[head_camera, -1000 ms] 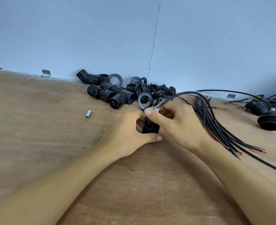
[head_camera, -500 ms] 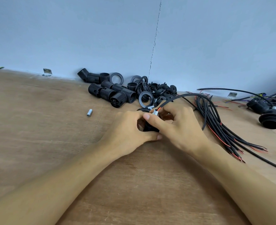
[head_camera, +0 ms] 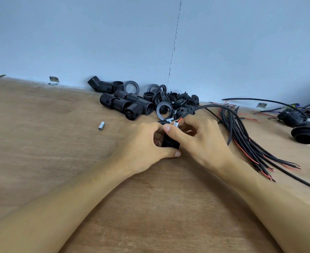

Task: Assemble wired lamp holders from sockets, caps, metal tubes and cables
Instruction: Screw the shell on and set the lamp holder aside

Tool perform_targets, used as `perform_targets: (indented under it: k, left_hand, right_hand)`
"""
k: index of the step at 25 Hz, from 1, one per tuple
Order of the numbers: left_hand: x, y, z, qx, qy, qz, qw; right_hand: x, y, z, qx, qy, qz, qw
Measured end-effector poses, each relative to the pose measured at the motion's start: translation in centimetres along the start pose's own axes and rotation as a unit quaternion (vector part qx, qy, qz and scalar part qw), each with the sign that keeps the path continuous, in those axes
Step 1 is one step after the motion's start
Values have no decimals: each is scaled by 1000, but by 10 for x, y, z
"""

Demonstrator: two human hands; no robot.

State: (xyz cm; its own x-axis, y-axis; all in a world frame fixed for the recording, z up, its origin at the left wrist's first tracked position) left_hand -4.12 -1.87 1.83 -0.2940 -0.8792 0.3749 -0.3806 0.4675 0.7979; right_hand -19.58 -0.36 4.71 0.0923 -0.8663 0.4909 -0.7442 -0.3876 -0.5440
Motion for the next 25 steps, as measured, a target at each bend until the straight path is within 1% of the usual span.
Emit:
perform_targets:
  k: [8, 13, 16, 19, 25]
  left_hand:
    - [-3, 5, 1, -33, -10, 20, 999]
    - [1, 3, -4, -72, -62, -17, 995]
    - [3, 5, -6, -55, -76, 1, 996]
    - [3, 4, -6, -44, -75, 1, 996]
    - [-1, 4, -6, -50, -46, -4, 998]
  right_hand:
    - [-4, 0, 4, 35, -14, 2, 999]
    - [-4, 2, 7, 64, -26, 3, 998]
    - [-5, 2, 10, 76, -36, -3, 996]
    - [-7, 2, 9, 83, -29, -4, 996]
    - [-7, 3, 12, 85, -27, -5, 996]
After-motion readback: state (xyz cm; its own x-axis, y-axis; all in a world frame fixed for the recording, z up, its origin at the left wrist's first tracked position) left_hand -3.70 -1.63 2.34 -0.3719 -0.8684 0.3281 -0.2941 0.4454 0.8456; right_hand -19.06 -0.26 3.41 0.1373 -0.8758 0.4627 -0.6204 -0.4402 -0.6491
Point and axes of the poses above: each hand's wrist, its own x-axis towards the middle knuckle, its own z-axis out of the palm, y = z × x, the point moved 5 cm from there along x, towards the middle knuckle, and after that the axes turned 8 degrees about -x, right-handed, at the moved point
